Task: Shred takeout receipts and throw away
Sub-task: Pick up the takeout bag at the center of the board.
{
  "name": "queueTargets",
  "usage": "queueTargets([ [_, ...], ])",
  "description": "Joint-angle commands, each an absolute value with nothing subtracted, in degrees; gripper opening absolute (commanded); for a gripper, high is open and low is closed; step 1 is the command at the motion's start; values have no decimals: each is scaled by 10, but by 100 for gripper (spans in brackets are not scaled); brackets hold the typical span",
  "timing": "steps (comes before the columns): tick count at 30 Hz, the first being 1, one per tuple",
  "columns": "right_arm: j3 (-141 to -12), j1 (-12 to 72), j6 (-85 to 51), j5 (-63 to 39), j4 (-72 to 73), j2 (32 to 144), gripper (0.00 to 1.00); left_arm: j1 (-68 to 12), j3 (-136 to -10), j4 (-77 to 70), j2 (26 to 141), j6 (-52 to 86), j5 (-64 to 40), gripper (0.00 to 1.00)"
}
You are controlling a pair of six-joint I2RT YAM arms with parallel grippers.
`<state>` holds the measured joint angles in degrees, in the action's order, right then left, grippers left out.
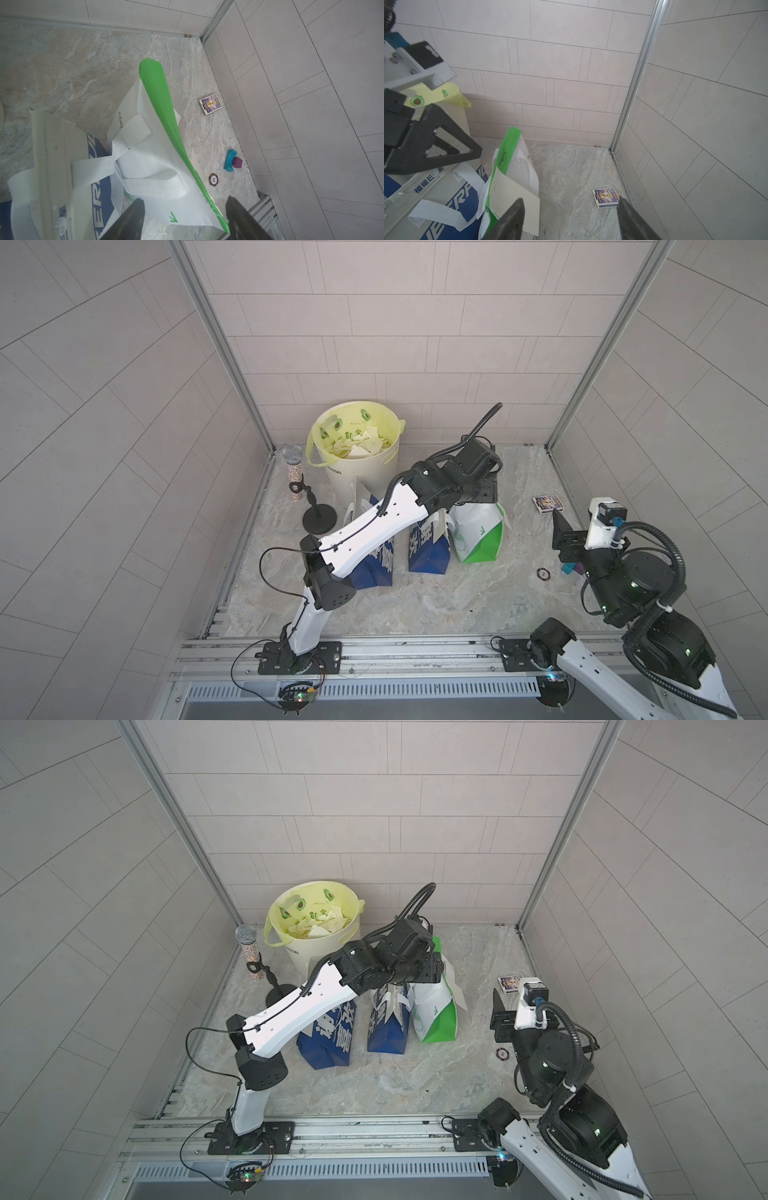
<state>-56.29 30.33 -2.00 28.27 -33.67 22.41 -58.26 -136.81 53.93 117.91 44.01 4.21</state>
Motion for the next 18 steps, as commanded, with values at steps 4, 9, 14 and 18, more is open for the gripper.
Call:
queueTargets([
  [4,-576,303,-17,296,-365,211,70,-577,-1405,563,1227,466,68,69],
  [9,-573,302,-35,288,-370,199,70,-576,-1438,538,1263,463,84,70],
  [14,-571,303,-36,284,-379,194,70,-573,-1472,547,1291,461,112,65],
  [18,-571,303,-36,287,-386,189,70,-573,-1471,555,1292,450,121,52],
])
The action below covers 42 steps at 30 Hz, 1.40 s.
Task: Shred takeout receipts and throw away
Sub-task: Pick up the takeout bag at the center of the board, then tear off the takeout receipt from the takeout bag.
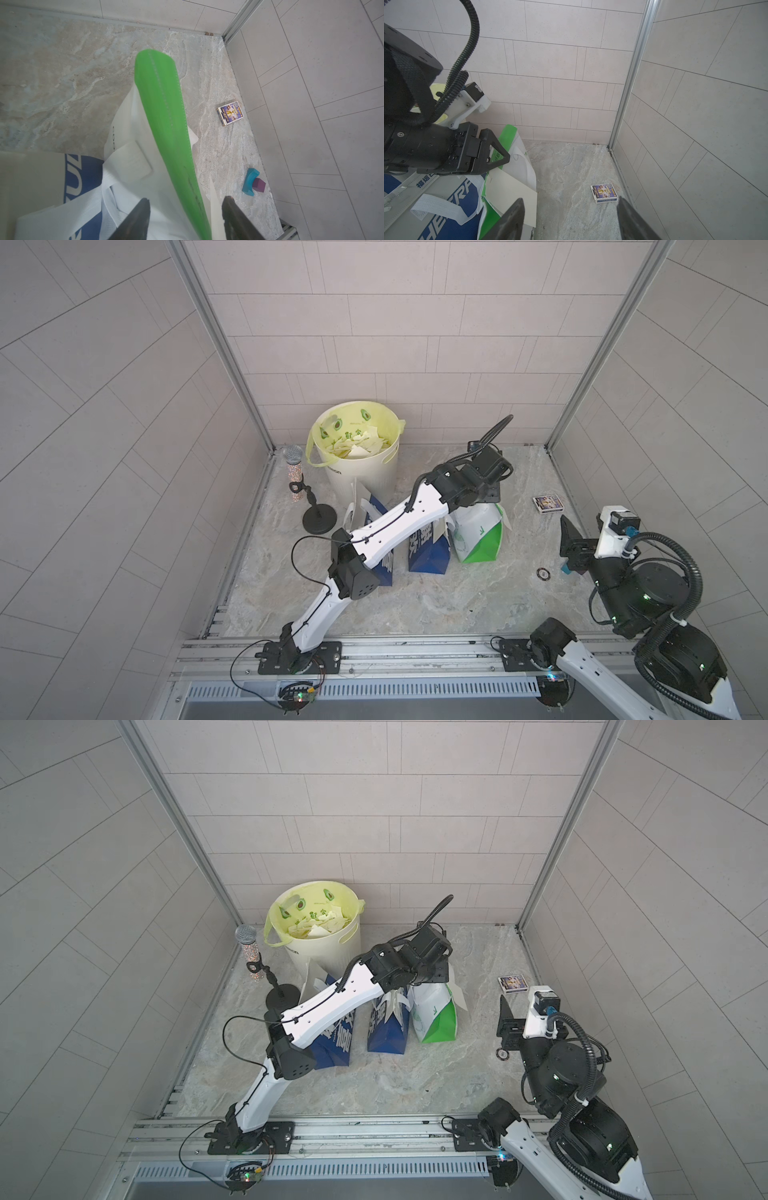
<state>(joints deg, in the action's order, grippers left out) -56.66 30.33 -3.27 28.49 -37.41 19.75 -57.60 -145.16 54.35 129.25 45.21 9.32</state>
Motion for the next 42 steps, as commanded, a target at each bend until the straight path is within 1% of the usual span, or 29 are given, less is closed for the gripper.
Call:
queueTargets([
  [1,-572,303,-35,288,-389,189,70,-572,-1470,558,1292,447,123,49],
  [4,-577,303,-32,286,-400,194,68,-573,-1467,554,1290,437,125,41],
  [8,-590,303,-34,286,-424,214,68,-573,-1464,535,1292,421,115,23],
  [10,-601,303,-41,284,-445,230,67,-571,-1464,528,1292,418,108,16],
  [14,-629,303,-59,260,-491,269,67,-565,-1454,504,1293,401,90,4],
  [16,-643,303,-85,254,-514,290,66,-560,-1454,496,1292,398,74,0],
  [22,-677,302,-200,216,-567,364,63,-546,-1442,451,1266,362,20,0],
  [24,-686,301,-248,193,-573,387,63,-537,-1414,420,1245,364,-7,0],
  [26,-688,289,-297,155,-570,406,66,-526,-1370,380,1222,380,-31,0],
  [29,-681,233,-365,44,-545,425,70,-511,-1315,333,1199,406,-64,0],
  [32,-656,126,-431,-115,-492,438,70,-507,-1311,324,1204,412,-97,0],
  [34,-633,43,-483,-237,-448,452,70,-504,-1300,309,1206,443,-117,0],
  [37,-579,-51,-559,-393,-358,466,71,-495,-1272,278,1202,484,-139,0],
  [39,-542,-64,-580,-409,-318,461,72,-487,-1261,262,1200,504,-151,0],
  [42,-462,-68,-622,-416,-220,444,79,-477,-1244,239,1199,538,-167,0],
])
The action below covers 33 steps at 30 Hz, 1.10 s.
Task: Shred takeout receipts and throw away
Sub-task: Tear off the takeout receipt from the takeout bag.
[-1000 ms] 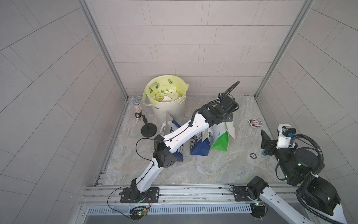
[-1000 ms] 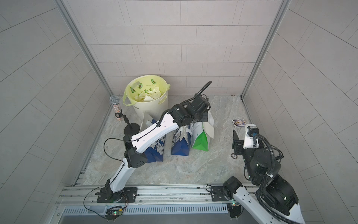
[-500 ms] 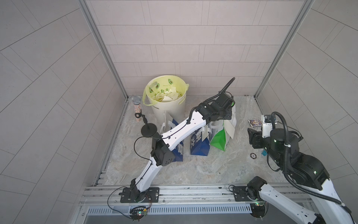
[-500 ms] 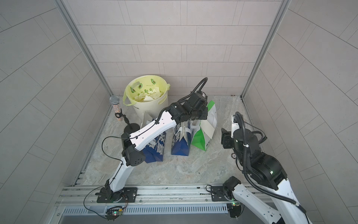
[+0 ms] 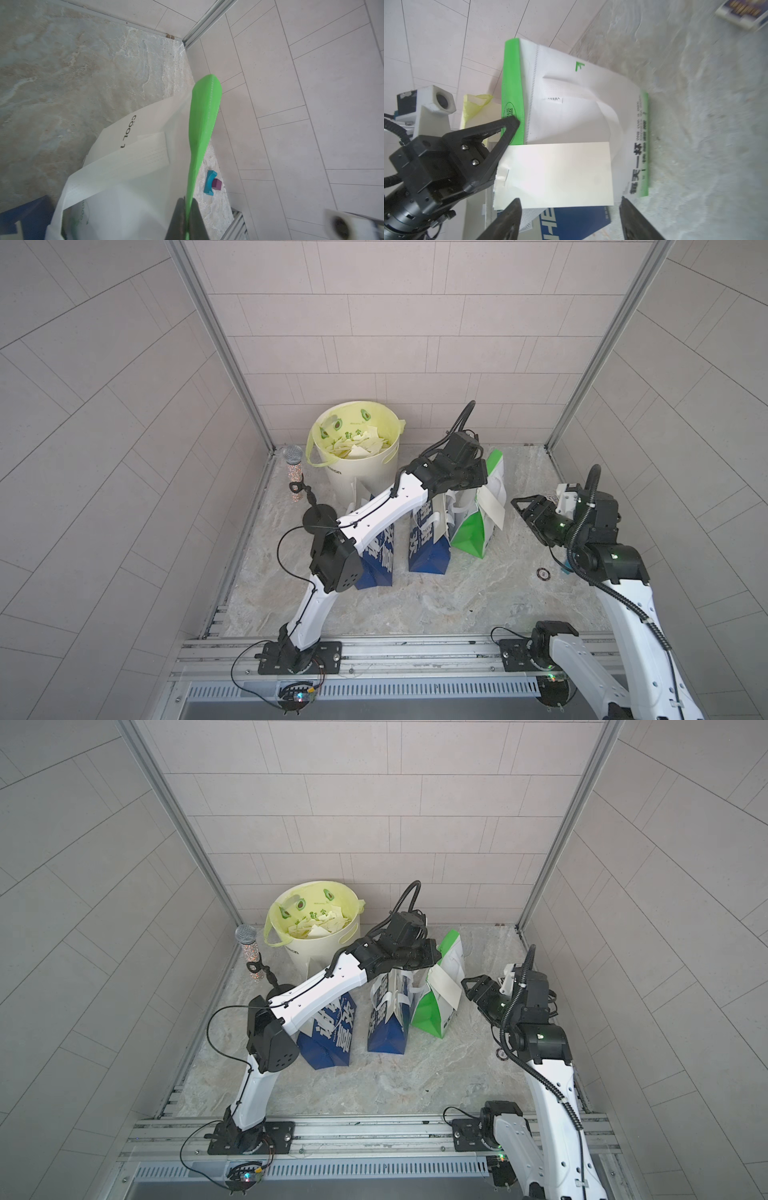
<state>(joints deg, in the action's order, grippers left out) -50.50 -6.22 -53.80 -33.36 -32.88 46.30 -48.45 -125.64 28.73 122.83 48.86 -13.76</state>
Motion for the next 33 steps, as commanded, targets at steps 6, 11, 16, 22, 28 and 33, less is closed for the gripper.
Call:
queueTargets([
  [6,-286,-79,-765,-389,-8,426,82,-474,-1237,232,1203,553,-174,0],
  [11,-210,-78,-878,-373,207,437,88,-473,-1237,244,1200,544,-169,0],
  [16,-218,-78,-907,-368,263,446,89,-473,-1238,250,1197,538,-165,0],
  [22,-221,-78,-940,-382,282,442,83,-474,-1237,256,1195,535,-164,0],
  [28,-246,-78,-906,-391,190,403,77,-476,-1237,262,1193,528,-166,0],
  [33,-243,-78,-899,-395,145,377,72,-478,-1238,269,1193,520,-165,0],
])
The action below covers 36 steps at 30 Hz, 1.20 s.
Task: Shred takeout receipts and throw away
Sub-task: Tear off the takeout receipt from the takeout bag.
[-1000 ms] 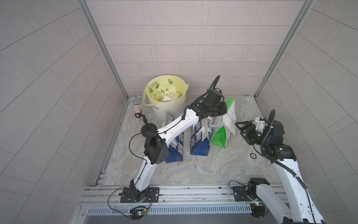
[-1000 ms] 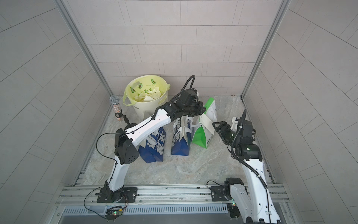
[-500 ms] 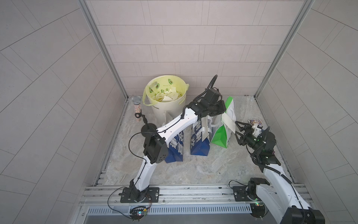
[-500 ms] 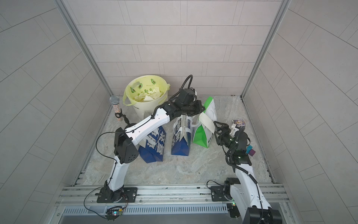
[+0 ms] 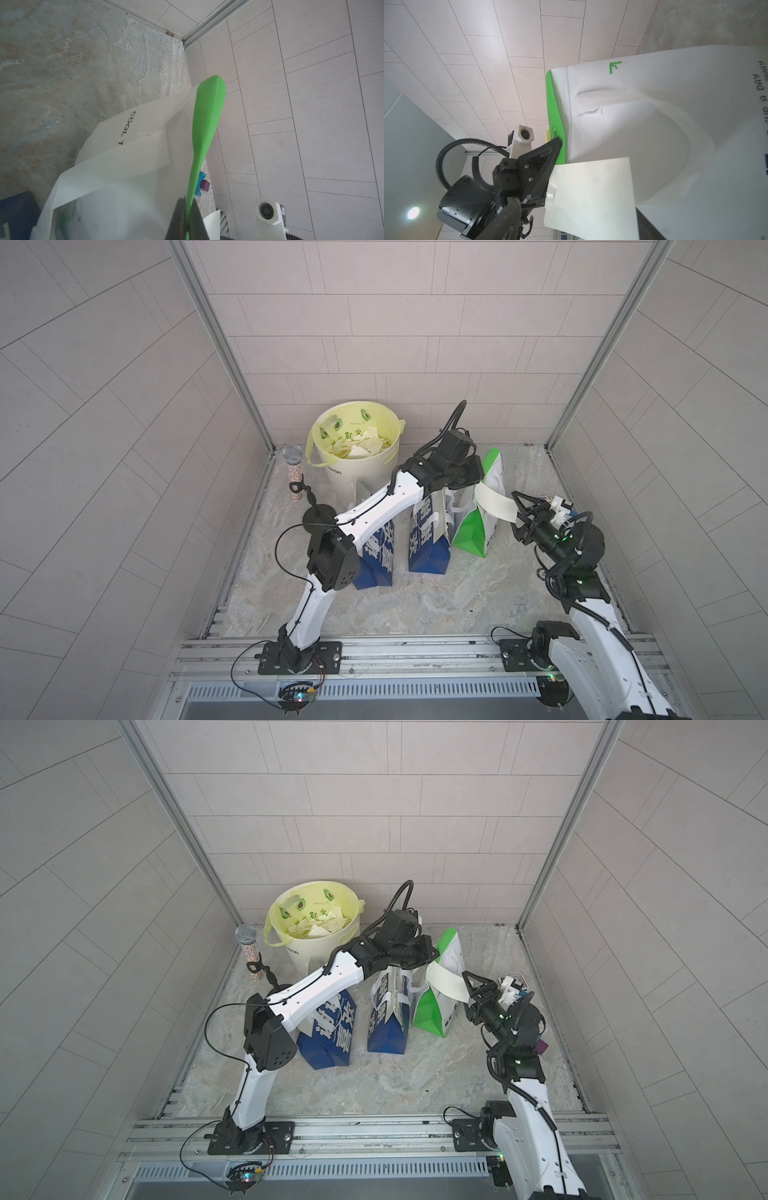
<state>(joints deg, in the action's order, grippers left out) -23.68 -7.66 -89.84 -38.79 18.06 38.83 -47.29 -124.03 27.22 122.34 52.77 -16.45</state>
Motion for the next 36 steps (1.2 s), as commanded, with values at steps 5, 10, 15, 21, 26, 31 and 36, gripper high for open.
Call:
queueTargets([
  [5,-249,-78,-883,-412,132,388,57,-480,-1239,274,1192,514,-163,0],
  [10,-292,-76,-785,-416,39,398,18,-482,-1245,286,1192,508,-158,5],
  [15,-343,-69,-680,-411,-63,396,0,-481,-1260,308,1195,499,-143,38],
  [21,-353,-64,-609,-400,-135,376,0,-481,-1389,384,1256,483,-115,39],
  [26,-374,-59,-571,-400,-157,379,0,-481,-1412,382,1278,490,-112,28],
  [31,-374,-54,-570,-401,-147,380,0,-482,-1427,406,1294,486,-122,36],
  [36,-373,-45,-567,-401,-147,381,0,-483,-1427,434,1295,469,-117,44],
])
